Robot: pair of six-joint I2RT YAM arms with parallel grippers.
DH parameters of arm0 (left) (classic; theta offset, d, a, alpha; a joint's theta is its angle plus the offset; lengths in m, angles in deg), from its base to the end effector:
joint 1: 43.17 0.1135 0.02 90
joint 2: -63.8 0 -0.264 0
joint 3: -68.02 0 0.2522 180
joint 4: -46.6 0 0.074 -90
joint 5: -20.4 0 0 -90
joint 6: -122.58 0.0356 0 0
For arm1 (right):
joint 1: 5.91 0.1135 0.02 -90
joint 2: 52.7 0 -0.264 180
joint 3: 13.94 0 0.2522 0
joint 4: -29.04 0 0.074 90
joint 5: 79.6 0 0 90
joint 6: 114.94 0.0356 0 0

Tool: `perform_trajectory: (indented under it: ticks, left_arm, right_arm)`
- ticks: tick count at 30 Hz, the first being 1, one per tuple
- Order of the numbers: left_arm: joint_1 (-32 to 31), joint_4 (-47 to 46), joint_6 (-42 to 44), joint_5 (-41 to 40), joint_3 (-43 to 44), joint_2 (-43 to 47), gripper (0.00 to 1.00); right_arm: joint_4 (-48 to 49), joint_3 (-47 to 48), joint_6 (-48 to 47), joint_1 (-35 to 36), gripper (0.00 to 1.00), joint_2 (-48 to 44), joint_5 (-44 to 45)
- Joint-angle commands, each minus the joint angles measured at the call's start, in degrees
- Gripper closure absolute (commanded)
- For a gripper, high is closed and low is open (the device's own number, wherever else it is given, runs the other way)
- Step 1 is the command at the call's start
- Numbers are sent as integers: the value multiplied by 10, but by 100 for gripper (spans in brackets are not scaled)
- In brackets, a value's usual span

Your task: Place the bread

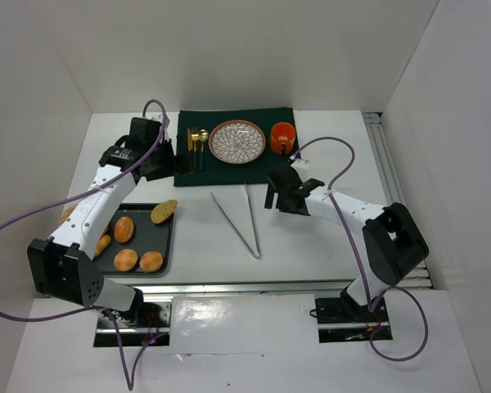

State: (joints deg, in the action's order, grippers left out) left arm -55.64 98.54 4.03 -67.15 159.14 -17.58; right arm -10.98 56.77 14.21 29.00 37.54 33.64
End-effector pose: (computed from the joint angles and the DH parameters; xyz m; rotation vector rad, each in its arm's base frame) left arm 0.3025 -0.0685 0.3436 -0.3056 2.3224 -0.4106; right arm 0.2646 0.1675 0.2012 0.2306 2.4744 -0.0006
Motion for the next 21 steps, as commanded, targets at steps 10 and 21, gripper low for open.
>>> perform_trajectory:
  ticks: [10, 21]
  left_arm:
    - [-2, 47, 13, -16, 59, 3, 0]
    - [43, 62, 19, -34, 32, 74, 0]
  right_arm:
    - [53, -15, -106, 47, 0, -51, -51]
    - [111, -26, -206, 134, 0, -15, -199]
